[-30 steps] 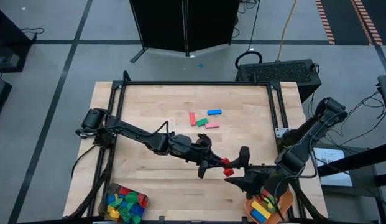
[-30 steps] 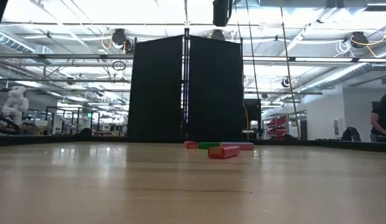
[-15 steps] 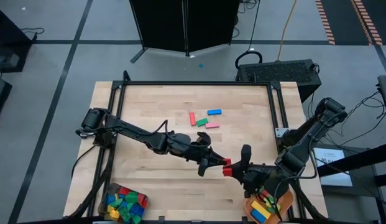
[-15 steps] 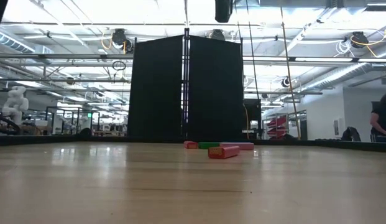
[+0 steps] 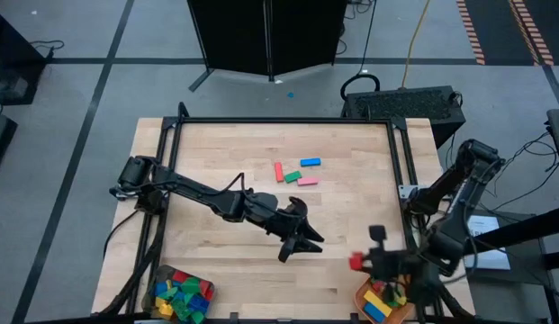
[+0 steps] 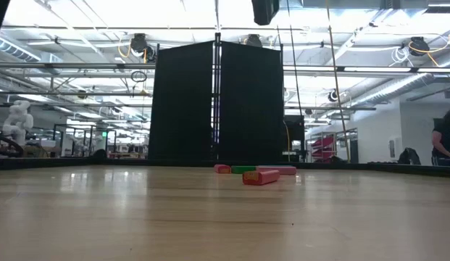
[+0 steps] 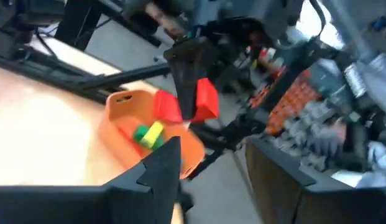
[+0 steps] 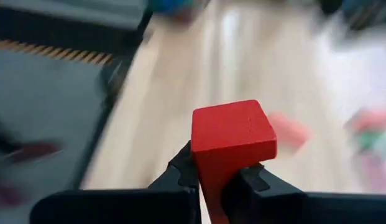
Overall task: Sort blocks by size
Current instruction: Put the red arch block into the orange bin, then put the red rectangular block into the orange bin
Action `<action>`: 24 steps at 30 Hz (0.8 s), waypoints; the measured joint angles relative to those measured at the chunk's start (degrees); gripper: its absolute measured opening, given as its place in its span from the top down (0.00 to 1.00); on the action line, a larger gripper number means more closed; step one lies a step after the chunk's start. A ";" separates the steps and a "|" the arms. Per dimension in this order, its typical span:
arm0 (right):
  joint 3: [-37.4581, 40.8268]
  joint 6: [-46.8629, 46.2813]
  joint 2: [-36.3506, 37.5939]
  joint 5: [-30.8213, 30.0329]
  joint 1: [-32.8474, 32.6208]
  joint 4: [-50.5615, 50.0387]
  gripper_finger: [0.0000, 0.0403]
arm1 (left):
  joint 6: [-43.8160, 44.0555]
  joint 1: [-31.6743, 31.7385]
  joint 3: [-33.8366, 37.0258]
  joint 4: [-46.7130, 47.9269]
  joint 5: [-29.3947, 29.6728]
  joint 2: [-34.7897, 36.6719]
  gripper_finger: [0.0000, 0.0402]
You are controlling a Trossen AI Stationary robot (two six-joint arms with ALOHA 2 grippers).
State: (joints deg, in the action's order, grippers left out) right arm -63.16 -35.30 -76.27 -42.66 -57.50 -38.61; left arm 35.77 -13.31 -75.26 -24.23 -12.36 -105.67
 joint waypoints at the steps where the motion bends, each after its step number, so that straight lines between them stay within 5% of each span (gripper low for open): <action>1: 0.00 -5.30 -0.02 3.15 -1.16 -2.53 0.93 | -1.05 0.09 0.00 1.00 -0.06 0.00 0.54; 10: 0.00 -34.02 -2.62 28.77 -8.92 -11.01 0.93 | -1.65 2.65 0.02 24.98 5.79 0.00 0.53; 16: 0.00 -39.24 -6.37 36.41 -10.15 -10.01 0.91 | 4.97 3.19 0.04 38.57 15.10 -0.07 0.53; 24: 0.00 -40.57 -9.86 38.53 -10.11 -10.38 0.63 | 4.14 3.01 0.04 40.82 18.64 -0.07 0.53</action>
State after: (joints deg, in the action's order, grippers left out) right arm -63.16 -75.88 -86.13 -4.13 -67.61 -48.99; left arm 39.91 -10.30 -75.22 16.60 6.29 -105.73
